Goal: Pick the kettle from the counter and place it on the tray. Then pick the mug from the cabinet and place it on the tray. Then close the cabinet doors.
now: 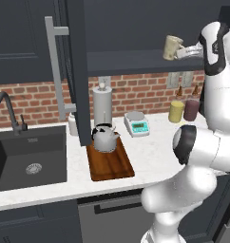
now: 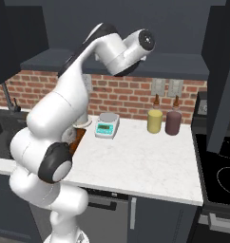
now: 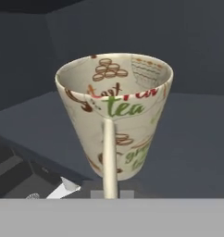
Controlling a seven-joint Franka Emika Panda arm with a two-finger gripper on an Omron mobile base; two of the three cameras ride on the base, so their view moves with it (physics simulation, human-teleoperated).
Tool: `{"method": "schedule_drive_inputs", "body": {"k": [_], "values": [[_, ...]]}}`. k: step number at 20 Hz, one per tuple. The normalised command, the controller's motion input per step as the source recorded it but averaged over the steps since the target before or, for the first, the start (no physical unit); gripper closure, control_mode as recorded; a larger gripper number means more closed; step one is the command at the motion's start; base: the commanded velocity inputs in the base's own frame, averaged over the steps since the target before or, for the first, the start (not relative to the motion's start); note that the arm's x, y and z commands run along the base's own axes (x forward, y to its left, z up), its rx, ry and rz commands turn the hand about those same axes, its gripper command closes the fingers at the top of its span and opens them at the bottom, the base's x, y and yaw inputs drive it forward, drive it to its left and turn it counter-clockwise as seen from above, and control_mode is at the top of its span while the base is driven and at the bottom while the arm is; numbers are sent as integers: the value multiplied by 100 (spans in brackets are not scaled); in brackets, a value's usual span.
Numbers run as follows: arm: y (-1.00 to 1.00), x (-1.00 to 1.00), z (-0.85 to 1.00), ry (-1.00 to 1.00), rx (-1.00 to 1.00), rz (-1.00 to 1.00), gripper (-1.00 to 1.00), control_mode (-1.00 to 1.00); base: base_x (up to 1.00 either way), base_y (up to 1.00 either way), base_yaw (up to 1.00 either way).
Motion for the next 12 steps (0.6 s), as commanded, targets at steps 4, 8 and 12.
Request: {"method": "schedule_drive_inputs", "body": {"k": [4,8,12], "values": [[1,-76,8,-8,-3,7,100,-100,0,0,0],[6,-79,16,-5,-4,10,100,-100,0,0,0],[13,-90,10,0,-9,12,100,-100,0,0,0]]}}
